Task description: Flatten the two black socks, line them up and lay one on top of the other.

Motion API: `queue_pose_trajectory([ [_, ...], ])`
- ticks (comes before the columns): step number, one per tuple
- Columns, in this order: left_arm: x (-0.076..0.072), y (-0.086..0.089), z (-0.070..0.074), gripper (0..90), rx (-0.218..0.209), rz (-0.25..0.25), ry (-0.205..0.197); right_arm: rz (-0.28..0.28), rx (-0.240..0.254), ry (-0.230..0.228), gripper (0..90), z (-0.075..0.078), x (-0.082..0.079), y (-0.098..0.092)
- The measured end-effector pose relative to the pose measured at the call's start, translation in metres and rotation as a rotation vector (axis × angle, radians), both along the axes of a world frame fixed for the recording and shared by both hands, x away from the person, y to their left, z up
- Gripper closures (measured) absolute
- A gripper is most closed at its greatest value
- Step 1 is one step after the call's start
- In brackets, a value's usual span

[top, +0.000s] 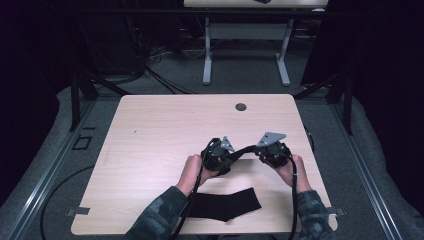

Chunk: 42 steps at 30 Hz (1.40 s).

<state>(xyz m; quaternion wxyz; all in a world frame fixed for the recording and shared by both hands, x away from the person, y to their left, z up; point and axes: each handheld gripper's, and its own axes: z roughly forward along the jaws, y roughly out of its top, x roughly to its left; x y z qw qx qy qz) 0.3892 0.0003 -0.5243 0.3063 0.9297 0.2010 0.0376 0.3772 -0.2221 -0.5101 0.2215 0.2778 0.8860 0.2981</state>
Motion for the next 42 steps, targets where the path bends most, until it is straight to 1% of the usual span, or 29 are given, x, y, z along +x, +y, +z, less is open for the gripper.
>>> queue_pose_trajectory([
  [1, -0.002, 0.001, -0.005, 86.8, 0.01, -0.01, 0.019, 0.035, -0.006, 0.054, 73.7, -0.003, -0.003, -0.003],
  [2, -0.003, 0.001, -0.011, 82.8, 0.017, -0.02, 0.057, 0.063, -0.001, 0.115, 68.0, -0.009, -0.007, -0.007],
  [3, -0.003, 0.003, -0.017, 72.5, 0.023, -0.01, 0.091, 0.072, -0.001, 0.168, 60.8, -0.015, -0.01, -0.012],
  [4, -0.002, 0.005, -0.018, 59.2, 0.02, 0.001, 0.099, 0.05, 0.013, 0.229, 56.2, -0.022, -0.012, -0.019],
  [5, -0.002, 0.009, -0.02, 55.4, -0.018, 0.021, 0.113, 0.046, 0.023, 0.254, 53.0, -0.024, -0.012, -0.024],
  [6, -0.001, 0.012, -0.019, 48.2, -0.043, 0.044, 0.117, 0.012, 0.032, 0.259, 51.7, -0.027, -0.012, -0.03],
  [7, -0.001, 0.017, -0.017, 43.3, -0.054, 0.064, 0.11, -0.004, 0.044, 0.263, 49.4, -0.028, -0.012, -0.032],
  [8, 0.0, 0.023, -0.015, 41.4, -0.078, 0.081, 0.102, -0.028, 0.066, 0.278, 48.2, -0.028, -0.012, -0.034],
  [9, 0.0, 0.028, -0.012, 38.7, -0.087, 0.101, 0.09, -0.066, 0.082, 0.278, 48.1, -0.028, -0.012, -0.034],
  [11, 0.001, 0.04, -0.008, 32.0, -0.1, 0.143, 0.069, -0.096, 0.12, 0.275, 44.3, -0.027, -0.012, -0.031],
  [12, 0.002, 0.047, -0.007, 30.8, -0.101, 0.168, 0.055, -0.124, 0.137, 0.268, 43.1, -0.027, -0.012, -0.028],
  [13, 0.003, 0.053, -0.006, 29.0, -0.098, 0.2, 0.039, -0.144, 0.131, 0.259, 40.3, -0.028, -0.011, -0.025],
  [14, 0.004, 0.06, -0.006, 27.2, -0.097, 0.226, 0.033, -0.159, 0.147, 0.25, 38.3, -0.03, -0.011, -0.021],
  [15, 0.006, 0.068, -0.006, 25.4, -0.084, 0.269, 0.018, -0.169, 0.133, 0.257, 35.9, -0.031, -0.009, -0.019],
  [16, 0.007, 0.072, -0.008, 24.3, -0.063, 0.295, -0.003, -0.2, 0.132, 0.256, 34.1, -0.033, -0.009, -0.015],
  [17, 0.008, 0.078, -0.009, 23.0, -0.049, 0.319, -0.019, -0.208, 0.129, 0.249, 32.6, -0.035, -0.008, -0.013],
  [18, 0.009, 0.084, -0.012, 22.0, -0.042, 0.346, -0.015, -0.215, 0.116, 0.25, 30.7, -0.036, -0.007, -0.011],
  [19, 0.01, 0.088, -0.014, 21.5, -0.018, 0.368, -0.028, -0.23, 0.114, 0.248, 29.3, -0.038, -0.007, -0.009],
  [23, 0.014, 0.099, -0.028, 20.4, 0.061, 0.426, -0.055, -0.266, 0.106, 0.25, 24.6, -0.046, -0.006, -0.004],
  [25, 0.015, 0.1, -0.034, 19.9, 0.09, 0.431, -0.057, -0.275, 0.079, 0.266, 23.4, -0.048, -0.004, -0.003],
  [27, 0.015, 0.1, -0.039, 19.9, 0.124, 0.437, -0.07, -0.28, 0.078, 0.262, 23.3, -0.049, -0.003, -0.003],
  [28, 0.015, 0.101, -0.041, 19.8, 0.125, 0.439, -0.065, -0.286, 0.064, 0.257, 23.5, -0.049, -0.003, -0.003],
  [30, 0.016, 0.105, -0.042, 18.9, 0.107, 0.446, -0.056, -0.281, 0.039, 0.26, 23.5, -0.051, -0.001, -0.003],
  [34, 0.015, 0.108, -0.042, 18.9, 0.11, 0.447, -0.049, -0.287, 0.05, 0.272, 22.9, -0.054, 0.002, -0.003],
  [37, 0.012, 0.111, -0.042, 19.0, 0.11, 0.446, -0.045, -0.288, 0.04, 0.261, 21.8, -0.055, 0.004, -0.003],
  [38, 0.012, 0.113, -0.042, 19.0, 0.109, 0.443, -0.038, -0.285, 0.037, 0.265, 21.2, -0.055, 0.005, -0.002],
  [39, 0.01, 0.114, -0.043, 19.0, 0.109, 0.448, -0.041, -0.282, 0.048, 0.263, 20.6, -0.056, 0.005, -0.001],
  [41, 0.008, 0.116, -0.043, 19.1, 0.101, 0.445, -0.027, -0.278, 0.041, 0.267, 19.6, -0.056, 0.007, -0.001],
  [42, 0.006, 0.117, -0.043, 19.0, 0.099, 0.443, -0.025, -0.279, 0.038, 0.256, 19.1, -0.056, 0.007, -0.001],
])
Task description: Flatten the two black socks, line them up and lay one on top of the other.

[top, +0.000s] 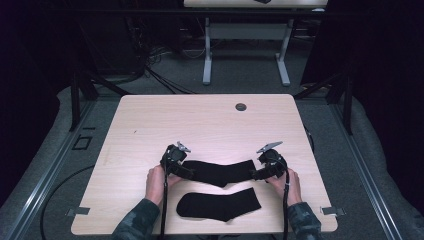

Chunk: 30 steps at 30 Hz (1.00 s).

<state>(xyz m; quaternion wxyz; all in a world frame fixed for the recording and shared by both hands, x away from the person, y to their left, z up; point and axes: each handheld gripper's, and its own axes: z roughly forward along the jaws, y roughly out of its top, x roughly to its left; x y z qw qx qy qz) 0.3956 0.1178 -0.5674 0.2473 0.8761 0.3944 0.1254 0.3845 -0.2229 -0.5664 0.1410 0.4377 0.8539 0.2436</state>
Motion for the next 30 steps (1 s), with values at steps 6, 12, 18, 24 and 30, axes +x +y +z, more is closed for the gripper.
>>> queue_pose_trajectory([
  [6, -0.009, 0.003, 0.0, 19.0, -0.002, -0.006, 0.006, 0.006, 0.001, 0.009, 16.8, 0.0, 0.002, 0.0],
  [12, -0.018, 0.002, 0.0, 19.0, -0.002, -0.016, 0.003, 0.015, -0.001, 0.007, 16.1, -0.001, 0.002, -0.001],
  [18, -0.023, 0.003, -0.001, 19.0, -0.005, -0.016, 0.0, 0.02, 0.003, 0.006, 15.9, -0.001, 0.001, -0.001],
  [24, -0.027, 0.004, -0.001, 19.0, -0.008, -0.021, 0.002, 0.023, 0.009, 0.014, 15.7, -0.001, 0.0, -0.001],
  [30, -0.029, 0.005, -0.001, 19.0, -0.015, -0.024, 0.003, 0.026, 0.017, 0.018, 15.1, -0.002, -0.003, -0.004],
])
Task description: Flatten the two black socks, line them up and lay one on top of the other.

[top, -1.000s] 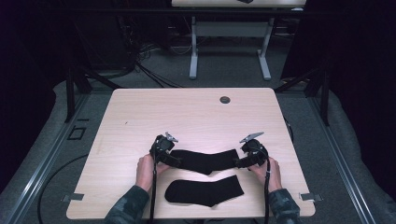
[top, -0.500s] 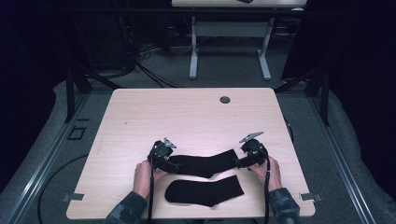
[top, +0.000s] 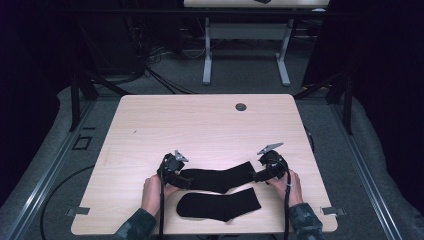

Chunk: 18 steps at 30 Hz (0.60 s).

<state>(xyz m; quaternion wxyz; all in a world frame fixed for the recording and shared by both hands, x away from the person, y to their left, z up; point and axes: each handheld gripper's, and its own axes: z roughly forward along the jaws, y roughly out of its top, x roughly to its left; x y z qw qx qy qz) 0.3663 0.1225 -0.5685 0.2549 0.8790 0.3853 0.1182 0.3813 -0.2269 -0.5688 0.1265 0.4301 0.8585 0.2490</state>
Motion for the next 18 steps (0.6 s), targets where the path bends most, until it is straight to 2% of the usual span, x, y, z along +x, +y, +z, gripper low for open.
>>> queue_pose_trajectory([
  [2, 0.0, 0.0, 0.0, 19.0, 0.004, 0.001, -0.003, -0.004, 0.017, -0.001, 15.0, -0.001, -0.001, -0.001],
  [9, 0.0, 0.001, -0.001, 18.5, -0.012, 0.006, 0.001, -0.01, 0.012, -0.006, 14.7, -0.001, -0.003, -0.002],
  [11, 0.001, 0.001, -0.002, 17.1, -0.021, -0.005, -0.004, -0.022, 0.031, -0.016, 14.4, -0.002, -0.004, -0.001],
  [14, 0.002, 0.003, 0.001, 14.4, -0.04, 0.0, -0.017, -0.005, 0.009, -0.009, 14.6, -0.001, -0.002, -0.002],
  [16, 0.002, 0.005, 0.005, 12.1, -0.05, 0.008, -0.028, -0.009, 0.051, -0.028, 14.5, 0.001, -0.003, -0.003],
  [18, 0.002, 0.009, 0.012, 9.8, -0.058, 0.023, -0.049, -0.01, 0.064, -0.044, 14.0, 0.006, -0.005, -0.006],
])
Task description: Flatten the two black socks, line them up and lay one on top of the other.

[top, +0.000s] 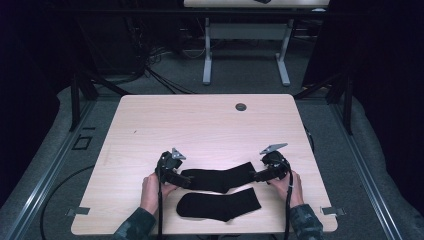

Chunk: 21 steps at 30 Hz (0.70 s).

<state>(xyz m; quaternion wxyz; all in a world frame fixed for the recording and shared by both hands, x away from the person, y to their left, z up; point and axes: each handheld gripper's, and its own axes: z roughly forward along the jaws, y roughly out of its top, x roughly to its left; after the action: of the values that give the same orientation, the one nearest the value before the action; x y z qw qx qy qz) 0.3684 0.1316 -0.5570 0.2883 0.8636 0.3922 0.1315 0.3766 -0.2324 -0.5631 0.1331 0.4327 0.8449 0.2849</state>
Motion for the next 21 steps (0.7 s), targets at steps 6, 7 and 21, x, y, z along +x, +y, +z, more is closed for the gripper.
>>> queue_pose_trajectory([
  [6, -0.005, 0.014, 0.015, 7.4, -0.011, 0.032, -0.036, -0.013, 0.04, -0.051, 10.9, 0.021, -0.009, -0.008],
  [7, -0.006, 0.017, 0.017, 7.0, -0.015, 0.036, -0.04, -0.017, 0.048, -0.061, 10.8, 0.024, -0.011, -0.01],
  [21, -0.041, 0.074, 0.026, 2.0, -0.03, 0.154, -0.094, -0.076, 0.044, -0.159, 4.2, 0.051, -0.056, -0.042],
])
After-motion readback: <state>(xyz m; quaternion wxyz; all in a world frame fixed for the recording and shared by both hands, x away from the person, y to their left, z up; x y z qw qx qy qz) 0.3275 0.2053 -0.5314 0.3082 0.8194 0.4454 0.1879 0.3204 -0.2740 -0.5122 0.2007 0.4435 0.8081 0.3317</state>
